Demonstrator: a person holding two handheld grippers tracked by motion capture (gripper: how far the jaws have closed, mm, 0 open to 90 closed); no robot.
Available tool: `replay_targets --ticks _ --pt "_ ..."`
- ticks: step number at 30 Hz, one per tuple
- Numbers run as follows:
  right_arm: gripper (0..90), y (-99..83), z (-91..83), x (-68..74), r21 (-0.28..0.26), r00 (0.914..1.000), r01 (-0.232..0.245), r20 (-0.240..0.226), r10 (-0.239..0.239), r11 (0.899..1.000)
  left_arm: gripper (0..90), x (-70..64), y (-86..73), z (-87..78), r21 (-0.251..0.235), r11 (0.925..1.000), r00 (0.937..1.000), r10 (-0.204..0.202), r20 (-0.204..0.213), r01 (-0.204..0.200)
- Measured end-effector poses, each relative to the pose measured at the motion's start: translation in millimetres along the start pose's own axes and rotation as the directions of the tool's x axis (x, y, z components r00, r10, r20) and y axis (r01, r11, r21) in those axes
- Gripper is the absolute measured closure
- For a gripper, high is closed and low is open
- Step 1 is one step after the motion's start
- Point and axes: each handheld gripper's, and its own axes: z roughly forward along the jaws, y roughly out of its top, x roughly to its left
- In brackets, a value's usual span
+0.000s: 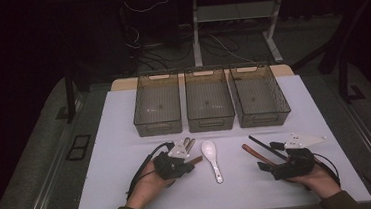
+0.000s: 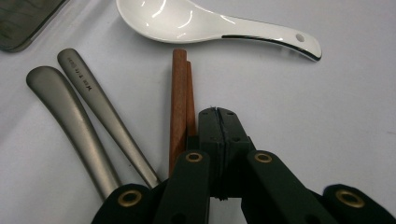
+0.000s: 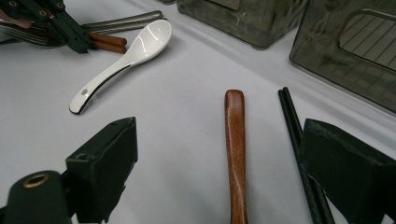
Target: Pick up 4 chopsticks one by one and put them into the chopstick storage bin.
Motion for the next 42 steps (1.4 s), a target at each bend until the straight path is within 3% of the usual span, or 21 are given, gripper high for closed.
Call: replay_targets --ticks 26,42 --pt "11.5 -0.1 0.2 0.1 0.004 1.0000 -0.003 0.002 0.003 1.000 88.9 4.5 -2.4 -5.2 -0.014 0.9998 0.9979 -0.014 -0.063 0.013" --pt "11.4 -0.1 0.4 0.0 0.006 1.0000 -0.003 0.004 0.003 1.000 88.9 8.0 -3.7 -11.6 -0.049 0.9985 0.9941 -0.028 -0.105 0.023"
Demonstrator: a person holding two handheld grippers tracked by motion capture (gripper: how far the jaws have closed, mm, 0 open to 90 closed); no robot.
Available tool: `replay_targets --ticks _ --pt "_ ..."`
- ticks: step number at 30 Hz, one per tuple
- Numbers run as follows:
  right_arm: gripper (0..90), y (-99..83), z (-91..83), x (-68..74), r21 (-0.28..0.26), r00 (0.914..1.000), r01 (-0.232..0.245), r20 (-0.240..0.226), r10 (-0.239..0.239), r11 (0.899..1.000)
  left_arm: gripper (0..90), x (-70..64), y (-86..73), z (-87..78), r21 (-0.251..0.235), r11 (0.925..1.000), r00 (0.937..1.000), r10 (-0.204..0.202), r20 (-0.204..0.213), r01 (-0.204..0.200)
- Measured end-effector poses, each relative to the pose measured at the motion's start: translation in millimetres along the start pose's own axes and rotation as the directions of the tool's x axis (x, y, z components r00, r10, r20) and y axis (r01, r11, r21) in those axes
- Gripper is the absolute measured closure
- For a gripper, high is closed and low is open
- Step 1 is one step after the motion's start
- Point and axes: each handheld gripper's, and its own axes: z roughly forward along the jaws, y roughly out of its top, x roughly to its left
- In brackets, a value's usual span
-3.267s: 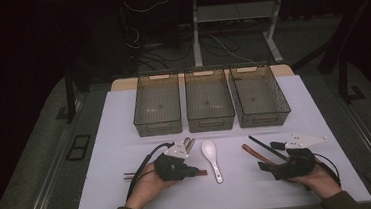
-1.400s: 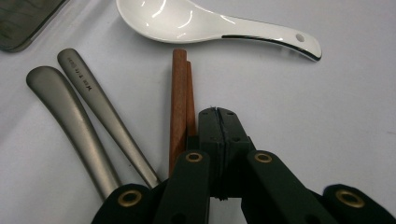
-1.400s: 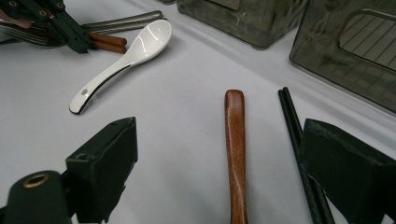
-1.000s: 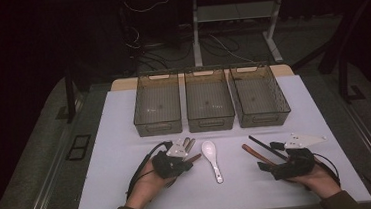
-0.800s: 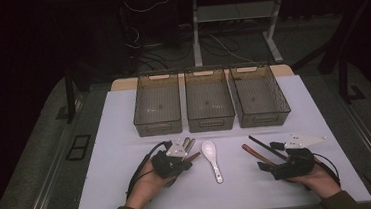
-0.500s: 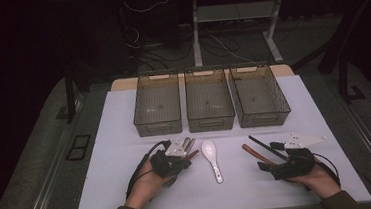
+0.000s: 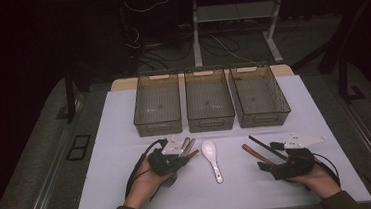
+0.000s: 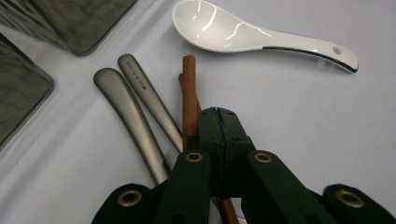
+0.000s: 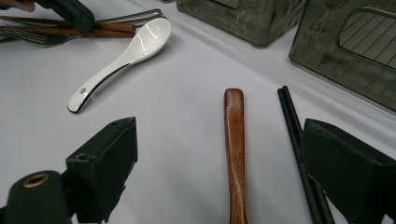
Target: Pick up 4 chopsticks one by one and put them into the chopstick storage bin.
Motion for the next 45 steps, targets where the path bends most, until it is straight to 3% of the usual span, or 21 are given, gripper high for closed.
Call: replay_targets --ticks 7,23,27,29,36,45 --pt "11.4 -0.1 0.1 0.0 0.000 1.0000 0.001 0.000 -0.001 1.000 88.9 3.9 -2.0 -2.1 -0.001 1.0000 0.9997 -0.008 -0.025 0.008" --pt "11.4 -0.1 -0.1 0.1 0.002 1.0000 0.002 0.000 -0.002 1.000 86.4 6.1 -4.4 -5.0 -0.018 0.9995 0.9991 -0.025 -0.033 0.025" --pt "11.5 -0.2 -0.6 -0.2 0.002 1.0000 0.005 0.001 -0.005 1.000 82.4 7.2 -6.7 -10.6 -0.040 0.9980 0.9977 -0.050 -0.045 0.048" --pt "11.4 -0.3 -0.8 -0.1 0.001 1.0000 0.004 0.001 -0.004 1.000 80.3 6.8 -11.6 -16.9 -0.050 0.9963 0.9951 -0.073 -0.066 0.070" --pt "11.4 -0.3 -1.0 -0.2 0.002 1.0000 0.004 0.002 -0.004 1.000 76.9 4.3 -30.4 -30.8 -0.067 0.9871 0.9860 -0.150 -0.073 0.145" --pt "11.4 -0.1 -0.9 -0.2 -0.001 1.0000 0.005 0.002 -0.005 1.000 77.0 1.4 -34.6 -27.1 -0.039 0.9875 0.9853 -0.155 -0.071 0.153"
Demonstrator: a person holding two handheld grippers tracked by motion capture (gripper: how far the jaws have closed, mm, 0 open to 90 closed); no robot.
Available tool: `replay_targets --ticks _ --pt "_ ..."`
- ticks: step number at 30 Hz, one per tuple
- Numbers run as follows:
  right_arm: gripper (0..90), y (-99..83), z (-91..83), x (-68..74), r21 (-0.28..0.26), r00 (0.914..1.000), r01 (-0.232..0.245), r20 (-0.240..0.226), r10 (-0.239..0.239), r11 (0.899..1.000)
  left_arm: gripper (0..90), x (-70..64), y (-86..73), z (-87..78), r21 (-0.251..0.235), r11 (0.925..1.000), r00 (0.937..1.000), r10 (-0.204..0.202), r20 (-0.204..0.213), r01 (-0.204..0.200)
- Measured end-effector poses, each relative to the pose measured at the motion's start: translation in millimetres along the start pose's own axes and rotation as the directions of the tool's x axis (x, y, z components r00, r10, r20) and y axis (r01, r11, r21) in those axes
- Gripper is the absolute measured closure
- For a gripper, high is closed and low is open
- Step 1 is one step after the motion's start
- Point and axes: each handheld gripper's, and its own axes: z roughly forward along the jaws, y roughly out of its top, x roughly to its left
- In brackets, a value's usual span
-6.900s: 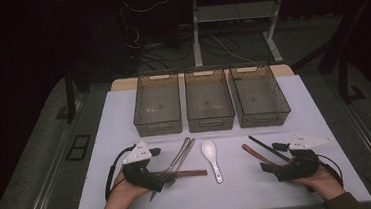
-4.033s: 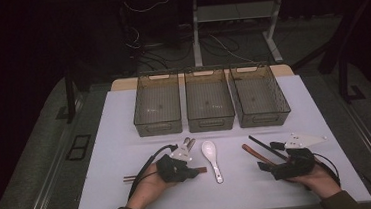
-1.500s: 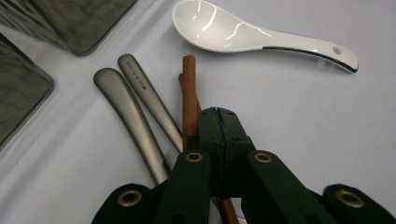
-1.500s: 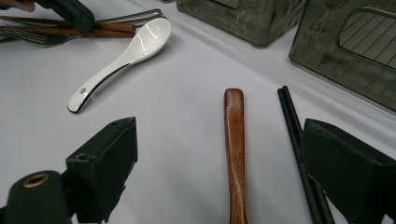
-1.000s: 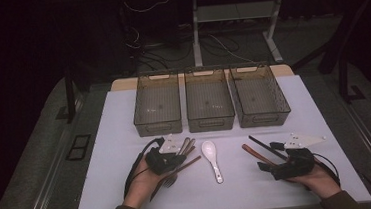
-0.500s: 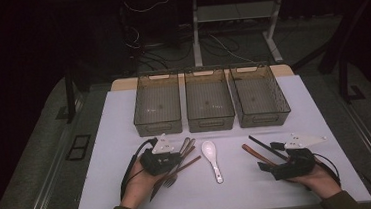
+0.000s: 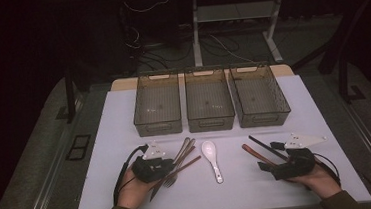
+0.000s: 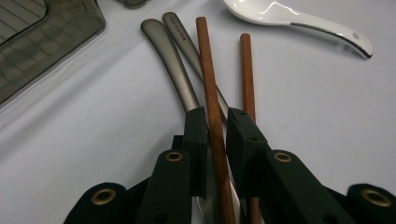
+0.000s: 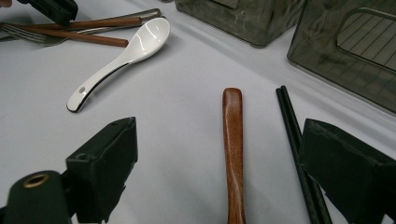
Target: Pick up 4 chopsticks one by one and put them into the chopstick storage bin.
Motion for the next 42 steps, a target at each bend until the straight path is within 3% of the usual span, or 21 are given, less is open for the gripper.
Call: replay_targets --ticks 7,14,24,37,42 --pt "11.4 0.0 0.0 0.1 0.000 1.0000 0.001 -0.001 -0.001 1.000 78.2 -1.9 -0.4 2.7 0.022 0.9995 0.9996 0.024 -0.013 -0.024" --pt "11.4 0.0 0.2 0.2 0.001 1.0000 0.001 -0.001 -0.001 1.000 81.3 -0.4 -0.7 2.7 0.019 0.9997 0.9998 0.014 -0.015 -0.014" --pt "11.4 0.1 0.3 0.3 0.001 1.0000 0.001 -0.002 -0.001 1.000 83.0 2.8 1.7 3.3 0.027 0.9992 0.9993 0.029 -0.023 -0.029" --pt "11.4 -0.3 0.4 0.6 0.005 1.0000 0.003 -0.002 -0.003 1.000 83.1 13.8 10.3 -4.0 -0.009 0.9999 0.9999 0.012 -0.009 -0.012" --pt "11.4 -0.4 0.2 0.7 0.004 1.0000 0.002 -0.003 -0.002 1.000 83.1 15.7 14.7 -8.0 -0.031 0.9993 0.9997 0.022 -0.002 -0.022"
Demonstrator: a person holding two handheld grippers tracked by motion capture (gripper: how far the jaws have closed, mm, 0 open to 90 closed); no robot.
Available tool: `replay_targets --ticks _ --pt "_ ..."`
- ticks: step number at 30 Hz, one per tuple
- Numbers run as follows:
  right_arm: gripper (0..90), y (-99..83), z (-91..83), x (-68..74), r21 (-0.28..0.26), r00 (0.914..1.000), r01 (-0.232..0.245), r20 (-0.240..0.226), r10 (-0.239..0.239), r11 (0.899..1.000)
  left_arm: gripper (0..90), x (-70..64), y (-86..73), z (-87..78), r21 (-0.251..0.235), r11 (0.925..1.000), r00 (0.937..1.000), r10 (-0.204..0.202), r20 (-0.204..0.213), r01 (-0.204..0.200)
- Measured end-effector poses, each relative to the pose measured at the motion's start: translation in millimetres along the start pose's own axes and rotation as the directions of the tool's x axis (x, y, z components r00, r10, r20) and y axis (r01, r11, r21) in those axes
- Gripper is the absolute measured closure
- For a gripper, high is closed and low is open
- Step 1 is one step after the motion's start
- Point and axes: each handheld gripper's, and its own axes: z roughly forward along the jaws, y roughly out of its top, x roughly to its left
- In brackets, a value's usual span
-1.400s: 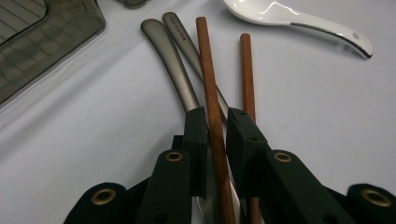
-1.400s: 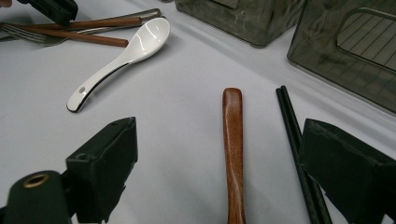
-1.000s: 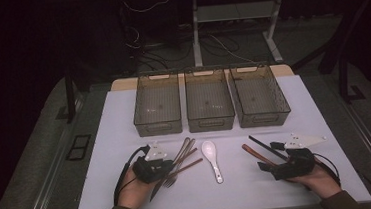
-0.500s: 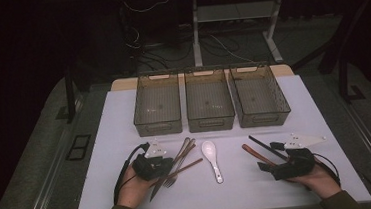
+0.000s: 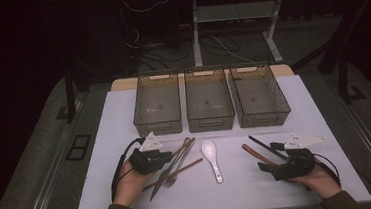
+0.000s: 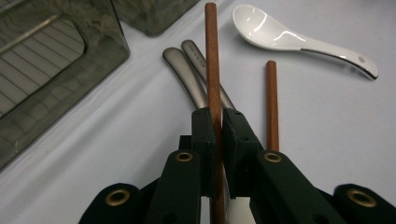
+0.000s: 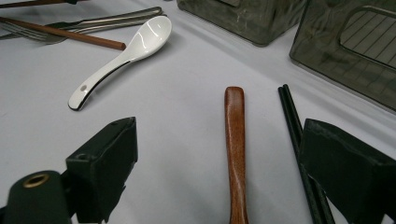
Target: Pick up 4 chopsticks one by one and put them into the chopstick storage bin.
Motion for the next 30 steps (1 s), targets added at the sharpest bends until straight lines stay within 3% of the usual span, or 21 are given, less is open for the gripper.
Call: replay_targets --ticks 12,18,25,30 --pt "11.4 -0.8 -1.6 -0.2 -0.006 0.9999 -0.017 0.003 0.017 1.000 83.1 0.8 13.6 -6.3 -0.053 0.9985 0.9999 0.011 0.010 -0.011" --pt "11.4 -1.0 0.1 -0.9 -0.001 0.9998 -0.020 0.004 0.020 1.000 83.0 4.9 21.6 -9.2 -0.079 0.9968 0.9996 -0.010 0.024 0.012" --pt "11.4 -0.7 -1.3 -1.4 -0.009 0.9997 -0.025 0.007 0.025 1.000 83.1 14.4 34.5 -11.6 -0.104 0.9918 0.9972 -0.072 0.017 0.074" --pt "11.4 -1.3 -1.5 -1.2 -0.004 0.9997 -0.025 0.002 0.025 1.000 83.1 17.6 41.9 -14.6 -0.113 0.9898 0.9962 -0.084 0.025 0.086"
